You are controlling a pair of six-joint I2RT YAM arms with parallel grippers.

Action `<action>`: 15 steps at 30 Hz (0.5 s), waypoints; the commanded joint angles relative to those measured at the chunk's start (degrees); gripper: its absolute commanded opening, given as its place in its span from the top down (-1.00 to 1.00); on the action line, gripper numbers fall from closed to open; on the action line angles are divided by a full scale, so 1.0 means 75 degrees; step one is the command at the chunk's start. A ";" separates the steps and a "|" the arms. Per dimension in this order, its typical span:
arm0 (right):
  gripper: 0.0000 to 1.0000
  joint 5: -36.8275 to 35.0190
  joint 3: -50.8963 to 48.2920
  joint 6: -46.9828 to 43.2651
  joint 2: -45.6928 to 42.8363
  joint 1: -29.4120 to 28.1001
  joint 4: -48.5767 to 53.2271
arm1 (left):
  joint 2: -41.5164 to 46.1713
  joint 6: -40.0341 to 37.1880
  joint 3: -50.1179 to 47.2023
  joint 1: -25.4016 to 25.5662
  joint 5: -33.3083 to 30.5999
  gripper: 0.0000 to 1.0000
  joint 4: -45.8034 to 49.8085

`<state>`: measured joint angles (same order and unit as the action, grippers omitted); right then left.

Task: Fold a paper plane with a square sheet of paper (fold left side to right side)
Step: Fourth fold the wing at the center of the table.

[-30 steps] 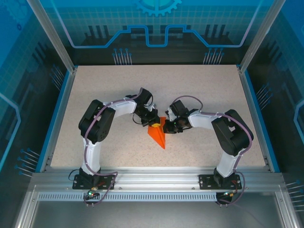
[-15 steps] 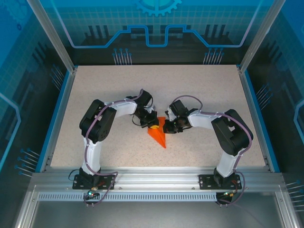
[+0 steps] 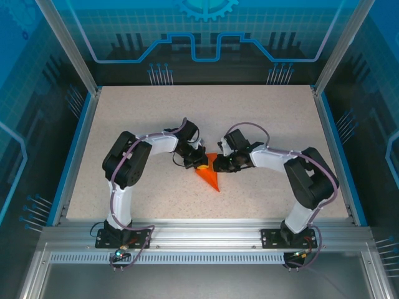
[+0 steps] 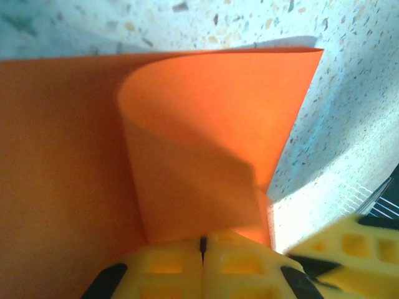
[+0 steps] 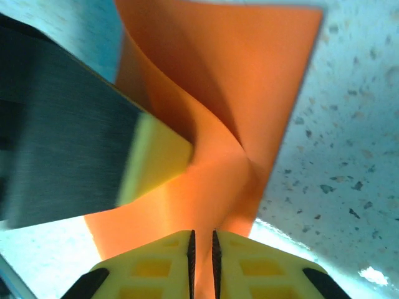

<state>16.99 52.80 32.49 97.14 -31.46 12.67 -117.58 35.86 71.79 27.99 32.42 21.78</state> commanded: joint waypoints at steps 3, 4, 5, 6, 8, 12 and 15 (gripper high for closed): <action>0.63 0.0599 -0.0270 0.0159 -0.0760 0.0003 -0.0174 | -0.0309 -0.0045 -0.0502 0.0077 -0.0527 0.99 0.0538; 0.65 0.0754 -0.0272 0.0205 -0.0818 -0.0013 -0.0193 | -0.0298 -0.0039 -0.0502 0.0073 -0.0531 0.99 0.0531; 0.67 0.0918 -0.0530 0.0285 -0.0877 -0.0078 -0.0260 | -0.0295 -0.0036 -0.0508 0.0074 -0.0521 0.99 0.0530; 0.70 0.1094 -0.0656 0.0384 -0.0914 -0.0144 -0.0359 | -0.0284 -0.0047 -0.0502 0.0070 -0.0516 0.99 0.0530; 0.73 0.1356 -0.0890 0.0608 -0.0918 -0.0262 -0.0590 | -0.0272 -0.0045 -0.0516 0.0074 -0.0520 0.99 0.0518; 0.74 0.1592 -0.1205 0.0905 -0.0767 -0.0460 -0.0994 | -0.0279 -0.0055 -0.0517 0.0082 -0.0529 0.99 0.0521; 0.75 0.1635 -0.1224 0.0922 -0.0597 -0.0562 -0.0998 | -0.0284 -0.0070 -0.0513 0.0070 -0.0533 0.99 0.0535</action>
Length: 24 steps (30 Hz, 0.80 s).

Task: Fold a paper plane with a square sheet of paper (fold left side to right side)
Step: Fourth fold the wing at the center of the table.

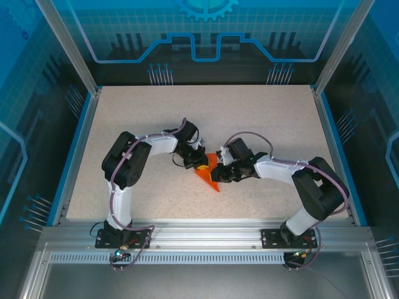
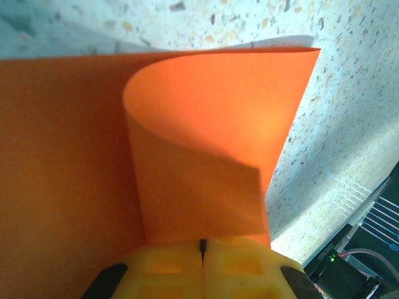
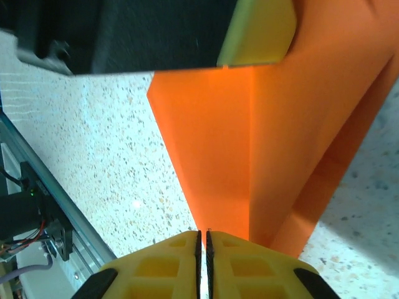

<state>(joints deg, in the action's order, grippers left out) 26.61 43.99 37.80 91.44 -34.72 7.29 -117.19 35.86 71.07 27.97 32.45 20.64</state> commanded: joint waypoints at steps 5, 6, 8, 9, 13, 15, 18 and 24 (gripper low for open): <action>0.75 0.0238 -0.0010 0.0131 0.0386 -0.0222 -0.0077 | -0.0330 -0.0070 -0.0405 0.0080 -0.0553 0.99 0.0696; 0.74 0.0226 -0.0026 0.0118 0.0422 -0.0219 -0.0064 | -0.0335 -0.0068 -0.0405 0.0071 -0.0558 0.99 0.0693; 0.74 0.0200 -0.0048 0.0107 0.0495 -0.0224 -0.0059 | -0.0336 -0.0070 -0.0405 0.0075 -0.0556 0.99 0.0702; 0.74 0.0182 -0.0062 0.0104 0.0533 -0.0233 -0.0052 | -0.0336 -0.0073 -0.0405 0.0077 -0.0554 0.99 0.0709; 0.75 0.0070 -0.0091 0.0070 0.0651 -0.0257 0.0058 | -0.0336 -0.0093 -0.0382 0.0075 -0.0584 0.99 0.0740; 0.75 0.0007 -0.0076 0.0015 0.0695 -0.0281 0.0173 | -0.0336 -0.0093 -0.0385 0.0074 -0.0584 0.99 0.0752; 0.75 -0.0009 -0.0055 -0.0022 0.0734 -0.0326 0.0288 | -0.0347 -0.0105 -0.0371 0.0074 -0.0599 0.99 0.0766; 0.75 -0.0106 -0.0110 -0.0036 0.0801 -0.0380 0.0433 | -0.0357 -0.0117 -0.0341 0.0077 -0.0611 0.99 0.0804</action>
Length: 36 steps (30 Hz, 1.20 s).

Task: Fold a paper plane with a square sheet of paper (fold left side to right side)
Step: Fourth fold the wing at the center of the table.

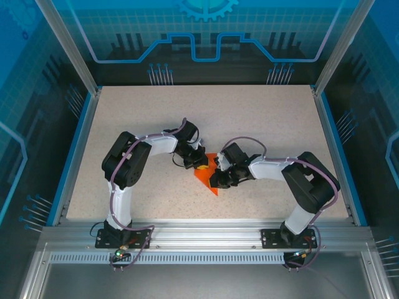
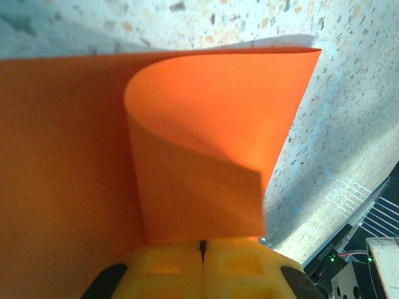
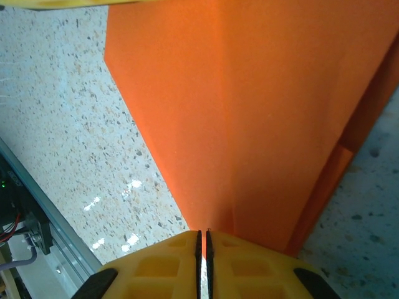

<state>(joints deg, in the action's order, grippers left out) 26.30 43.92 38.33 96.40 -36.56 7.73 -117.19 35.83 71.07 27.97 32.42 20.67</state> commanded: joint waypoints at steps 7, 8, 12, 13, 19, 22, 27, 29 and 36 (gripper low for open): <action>0.75 -0.0261 -0.0135 -0.0141 0.0152 -0.0212 0.0597 | -0.0371 -0.0133 -0.0290 0.0070 -0.0648 0.99 0.0863; 0.75 -0.0247 -0.0134 -0.0141 0.0154 -0.0223 0.0593 | -0.0377 -0.0137 -0.0279 0.0074 -0.0653 0.99 0.0875; 0.75 -0.0184 -0.0159 -0.0143 0.0172 -0.0304 0.0694 | -0.0389 -0.0145 -0.0242 0.0069 -0.0681 0.99 0.0907; 0.75 -0.0199 -0.0203 -0.0141 0.0177 -0.0326 0.0743 | -0.0388 -0.0158 -0.0241 0.0069 -0.0697 0.99 0.0912; 0.75 -0.0232 -0.0574 -0.0002 0.0018 -0.0370 0.0809 | -0.0423 -0.0160 -0.0206 0.0077 -0.0764 0.99 0.0976; 0.75 -0.0214 -0.0674 0.0022 -0.0079 -0.0436 0.0895 | -0.0456 -0.0172 -0.0172 0.0077 -0.0824 0.99 0.1017; 0.75 -0.0214 -0.0813 0.0058 -0.0249 -0.0515 0.1040 | -0.0499 -0.0171 -0.0138 0.0072 -0.0894 0.99 0.1051; 0.75 -0.0227 -0.0835 0.0058 -0.0333 -0.0546 0.1106 | -0.0519 -0.0172 -0.0127 0.0074 -0.0901 1.00 0.1064; 0.75 -0.0271 -0.0881 0.0011 -0.0524 -0.0620 0.1345 | -0.0593 -0.0172 -0.0102 0.0061 -0.0975 1.00 0.1077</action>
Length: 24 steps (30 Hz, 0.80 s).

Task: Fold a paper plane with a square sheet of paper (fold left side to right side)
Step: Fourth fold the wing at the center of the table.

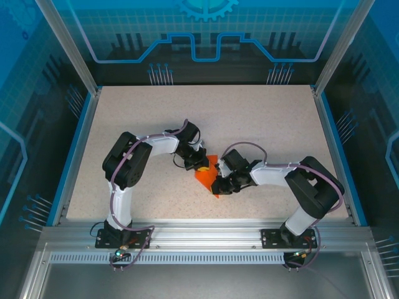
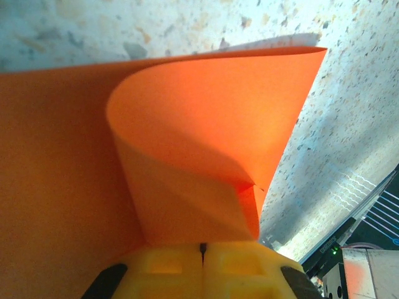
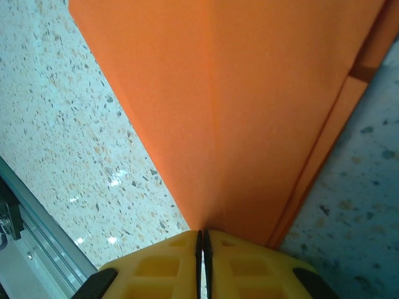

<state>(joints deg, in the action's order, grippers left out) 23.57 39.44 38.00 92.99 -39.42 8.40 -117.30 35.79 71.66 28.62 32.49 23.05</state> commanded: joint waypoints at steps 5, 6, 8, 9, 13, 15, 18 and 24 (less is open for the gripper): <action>0.76 0.0100 -0.0372 0.0049 -0.0151 -0.0231 0.1288 | -0.0632 -0.0155 -0.0159 -0.0030 -0.0997 1.00 0.0759; 0.78 0.0103 -0.0384 0.0049 -0.0169 -0.0238 0.1293 | -0.0638 -0.0143 -0.0159 -0.0020 -0.0992 1.00 0.0759; 0.79 0.0129 -0.0416 0.0040 -0.0185 -0.0237 0.1288 | -0.0638 -0.0143 -0.0151 -0.0022 -0.1007 1.00 0.0770; 0.80 0.0126 -0.0428 0.0043 -0.0211 -0.0240 0.1293 | -0.0639 -0.0143 -0.0146 -0.0022 -0.1005 1.00 0.0770; 0.82 0.0150 -0.0504 0.0037 -0.0336 -0.0241 0.1285 | -0.0637 -0.0144 -0.0123 -0.0028 -0.1029 1.00 0.0803; 0.83 0.0160 -0.0519 0.0054 -0.0407 -0.0240 0.1268 | -0.0627 -0.0140 -0.0124 -0.0031 -0.1040 1.00 0.0806; 0.86 0.0160 -0.0570 0.0055 -0.0509 -0.0238 0.1276 | -0.0626 -0.0143 -0.0121 -0.0025 -0.1039 1.00 0.0817; 0.90 0.0404 -0.0496 0.0066 -0.0827 -0.0240 0.0952 | -0.0598 -0.0125 -0.0107 -0.0031 -0.1007 1.00 0.0829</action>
<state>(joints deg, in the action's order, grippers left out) 24.34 36.49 38.17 88.68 -40.14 12.84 -117.64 35.81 72.27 28.64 32.64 23.92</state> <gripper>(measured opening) 0.060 0.045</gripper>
